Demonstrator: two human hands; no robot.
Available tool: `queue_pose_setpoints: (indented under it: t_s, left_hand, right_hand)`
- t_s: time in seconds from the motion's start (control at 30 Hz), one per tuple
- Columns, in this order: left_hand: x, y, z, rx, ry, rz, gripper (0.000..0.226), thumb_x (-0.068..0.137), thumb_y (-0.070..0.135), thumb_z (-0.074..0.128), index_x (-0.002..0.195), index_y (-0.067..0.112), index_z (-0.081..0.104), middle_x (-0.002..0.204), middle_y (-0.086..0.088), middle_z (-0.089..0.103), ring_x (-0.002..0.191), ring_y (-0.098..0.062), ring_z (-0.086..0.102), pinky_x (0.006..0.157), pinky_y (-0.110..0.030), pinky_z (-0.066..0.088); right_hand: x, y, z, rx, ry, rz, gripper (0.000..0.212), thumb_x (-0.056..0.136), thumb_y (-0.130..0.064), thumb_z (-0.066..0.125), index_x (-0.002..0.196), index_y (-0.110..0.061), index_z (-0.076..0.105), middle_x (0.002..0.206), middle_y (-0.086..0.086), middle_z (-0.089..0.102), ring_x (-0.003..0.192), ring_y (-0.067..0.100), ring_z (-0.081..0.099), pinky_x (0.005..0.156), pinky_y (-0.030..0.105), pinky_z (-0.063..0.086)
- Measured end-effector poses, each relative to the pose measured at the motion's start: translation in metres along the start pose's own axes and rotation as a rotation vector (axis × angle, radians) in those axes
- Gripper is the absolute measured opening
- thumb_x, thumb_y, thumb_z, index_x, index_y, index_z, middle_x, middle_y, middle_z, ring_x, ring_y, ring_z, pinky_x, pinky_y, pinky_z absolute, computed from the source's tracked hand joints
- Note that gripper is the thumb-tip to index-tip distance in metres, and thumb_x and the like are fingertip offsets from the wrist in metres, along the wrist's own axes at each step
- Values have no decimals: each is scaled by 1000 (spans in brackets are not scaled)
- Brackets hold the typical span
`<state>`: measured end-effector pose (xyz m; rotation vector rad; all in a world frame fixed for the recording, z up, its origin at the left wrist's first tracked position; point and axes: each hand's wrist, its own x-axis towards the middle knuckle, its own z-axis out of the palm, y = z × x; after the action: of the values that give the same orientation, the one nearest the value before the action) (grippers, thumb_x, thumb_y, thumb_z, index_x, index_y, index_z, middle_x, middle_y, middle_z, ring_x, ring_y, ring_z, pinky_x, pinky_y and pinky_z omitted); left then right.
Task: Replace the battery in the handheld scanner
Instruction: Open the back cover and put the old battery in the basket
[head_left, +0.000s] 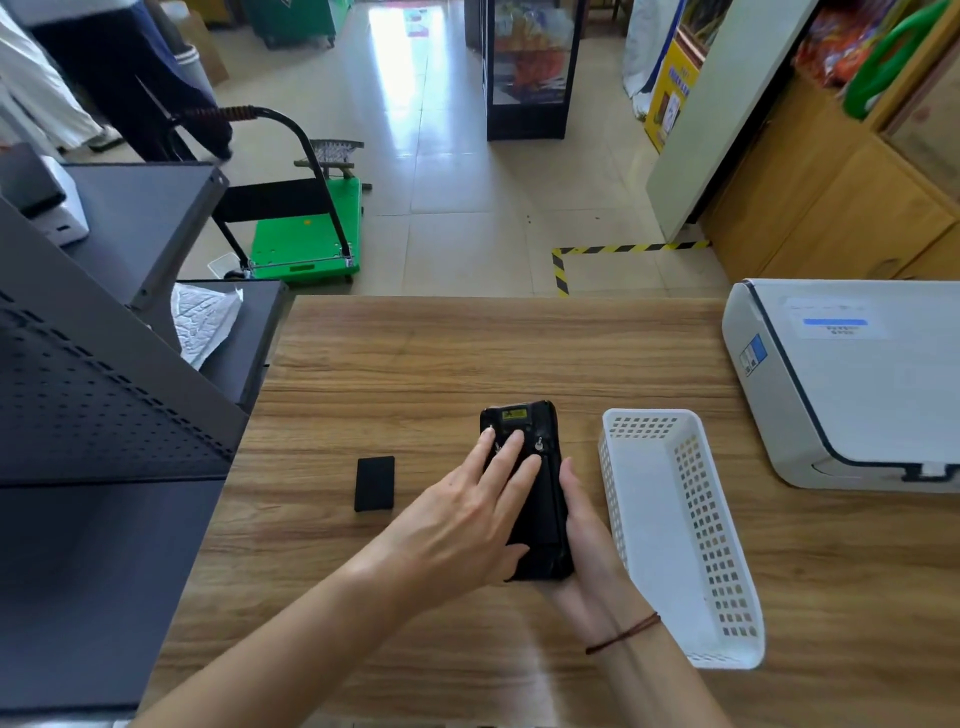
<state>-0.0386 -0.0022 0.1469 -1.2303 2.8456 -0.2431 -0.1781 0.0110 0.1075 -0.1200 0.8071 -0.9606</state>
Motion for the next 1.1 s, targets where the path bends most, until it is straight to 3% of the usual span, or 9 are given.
queue_pose_setpoints:
  t_s: [0.2, 0.37, 0.5, 0.6, 0.73, 0.83, 0.9, 1.03, 1.1]
  left_hand:
    - [0, -3, 15, 92, 89, 116, 60, 85, 34, 36, 126, -8, 49, 127, -20, 60, 119, -41, 54, 93, -51, 50]
    - [-4, -10, 13, 84, 205, 84, 54, 89, 39, 35, 129, 2, 39, 121, -22, 64, 113, -39, 60, 90, -41, 55]
    - [-7, -19, 13, -8, 348, 129, 45, 98, 35, 26, 127, 4, 42, 111, -16, 71, 105, -26, 68, 80, -31, 59]
    - [-8, -25, 13, -46, 431, 181, 44, 96, 37, 39, 125, 4, 45, 103, -9, 75, 95, -18, 72, 73, -28, 60]
    - [-6, -28, 9, -13, 512, 222, 33, 95, 25, 49, 121, 3, 50, 88, -4, 76, 72, -13, 72, 56, -27, 57]
    - [-1, -24, -3, 63, 518, 158, 14, 90, 15, 55, 102, 8, 57, 69, 2, 69, 56, -13, 62, 46, -26, 50]
    - [0, -13, -11, 104, 486, 126, 4, 83, 13, 58, 83, 13, 63, 62, 3, 62, 55, -15, 57, 47, -27, 46]
    - [0, 18, -20, 130, 296, 13, 27, 73, 5, 51, 88, 15, 71, 62, 5, 62, 54, -13, 57, 45, -24, 41]
    - [3, 23, -29, -10, 218, -139, 16, 62, 11, 65, 75, 20, 69, 57, 6, 60, 50, -12, 57, 41, -23, 39]
  right_hand:
    - [3, 0, 3, 16, -18, 22, 51, 85, -55, 40, 107, -20, 72, 110, 10, 73, 99, 21, 70, 90, 40, 48]
    - [4, 0, 2, 33, -48, 31, 52, 79, -55, 45, 105, -19, 73, 105, 10, 74, 92, 20, 71, 78, 37, 54]
    - [6, 0, 0, 56, -38, 47, 56, 85, -55, 42, 114, -14, 67, 106, 11, 73, 91, 21, 71, 70, 34, 59]
    - [6, 2, -3, 42, -42, 45, 58, 86, -57, 40, 112, -14, 68, 102, 12, 74, 86, 22, 72, 69, 37, 57]
    - [7, 6, -5, 45, -29, 38, 59, 83, -57, 42, 115, -13, 65, 98, 12, 74, 83, 23, 72, 68, 36, 57]
    - [6, 8, -4, 67, -12, 30, 55, 85, -55, 43, 111, -13, 67, 98, 13, 75, 85, 25, 72, 68, 38, 57]
    - [5, 9, -4, 53, -5, 2, 54, 79, -55, 48, 101, -12, 72, 96, 13, 75, 84, 23, 72, 71, 38, 56]
    - [3, 7, -2, 40, 10, -9, 53, 87, -53, 42, 90, -12, 76, 90, 12, 75, 80, 22, 72, 74, 37, 55]
    - [1, 7, -2, 10, 26, -12, 54, 90, -52, 37, 99, -11, 71, 90, 12, 74, 79, 22, 70, 75, 38, 53]
